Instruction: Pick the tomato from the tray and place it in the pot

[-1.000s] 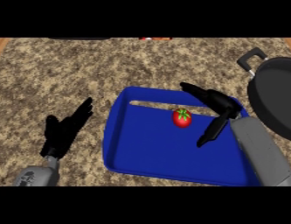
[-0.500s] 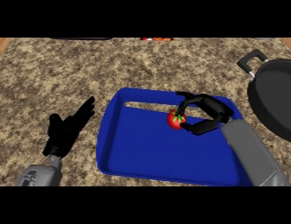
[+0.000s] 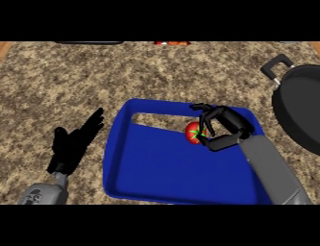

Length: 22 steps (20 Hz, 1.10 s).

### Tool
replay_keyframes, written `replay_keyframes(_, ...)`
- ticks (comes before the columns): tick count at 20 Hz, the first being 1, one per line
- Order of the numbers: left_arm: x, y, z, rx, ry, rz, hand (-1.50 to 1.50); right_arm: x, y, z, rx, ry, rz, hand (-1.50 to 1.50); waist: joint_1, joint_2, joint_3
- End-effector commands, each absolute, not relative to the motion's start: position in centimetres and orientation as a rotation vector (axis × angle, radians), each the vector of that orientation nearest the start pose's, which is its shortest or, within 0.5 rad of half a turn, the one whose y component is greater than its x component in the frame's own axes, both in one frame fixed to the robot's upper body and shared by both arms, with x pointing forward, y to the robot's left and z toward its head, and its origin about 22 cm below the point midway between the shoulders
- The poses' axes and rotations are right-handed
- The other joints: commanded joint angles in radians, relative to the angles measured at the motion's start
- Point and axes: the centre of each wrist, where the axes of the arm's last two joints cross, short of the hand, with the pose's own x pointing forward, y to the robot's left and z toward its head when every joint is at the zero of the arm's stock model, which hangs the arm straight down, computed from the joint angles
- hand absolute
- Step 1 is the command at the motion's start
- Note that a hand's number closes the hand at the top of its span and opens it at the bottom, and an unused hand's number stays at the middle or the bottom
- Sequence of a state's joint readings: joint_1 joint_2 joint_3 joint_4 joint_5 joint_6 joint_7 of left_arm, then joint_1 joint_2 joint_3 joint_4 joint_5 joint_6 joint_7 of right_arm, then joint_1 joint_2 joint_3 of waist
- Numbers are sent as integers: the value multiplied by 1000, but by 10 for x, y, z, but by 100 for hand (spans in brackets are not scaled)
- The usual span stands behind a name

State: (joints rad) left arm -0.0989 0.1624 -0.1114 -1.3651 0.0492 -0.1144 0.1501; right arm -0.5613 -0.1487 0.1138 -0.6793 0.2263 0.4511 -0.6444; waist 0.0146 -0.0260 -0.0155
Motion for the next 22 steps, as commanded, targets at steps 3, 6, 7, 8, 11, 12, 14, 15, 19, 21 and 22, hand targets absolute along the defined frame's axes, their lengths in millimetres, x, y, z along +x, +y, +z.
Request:
replay_keyframes(3,249,265,-31,8,-1243,-189,0,288,-372,-71,22,-1600,457,150,-139,16,17)
replay_keyframes(6,244,275,-32,47,-1247,-153,0,271,-428,-50,-179,-1654,305,150,-205,15,17)
replay_keyframes(7,237,280,-35,56,-1234,-143,0,259,-457,-37,-278,-1666,269,150,-193,13,17)
replay_keyframes(8,243,274,-28,48,-1272,-144,0,237,-480,-36,-336,-1655,223,150,-186,18,20)
replay_keyframes(11,235,265,-34,-16,-1267,-193,0,185,-546,-4,-491,-1677,121,150,-113,24,18)
replay_keyframes(12,236,266,-33,-10,-1262,-193,0,163,-562,4,-551,-1666,143,150,-102,23,18)
replay_keyframes(14,246,250,-24,-42,-1290,-224,0,127,-584,12,-607,-1655,106,150,-64,25,18)
replay_keyframes(15,248,253,-20,-50,-1266,-247,0,108,-590,11,-637,-1640,120,150,-51,25,18)
replay_keyframes(19,267,229,-3,-47,-1294,-256,0,82,-610,28,-778,-1640,148,150,-26,27,18)
replay_keyframes(21,254,242,-27,-46,-1285,-272,0,103,-609,52,-829,-1648,204,150,-27,25,14)
replay_keyframes(22,256,247,-30,-32,-1270,-267,0,92,-616,66,-828,-1652,240,150,-32,25,14)
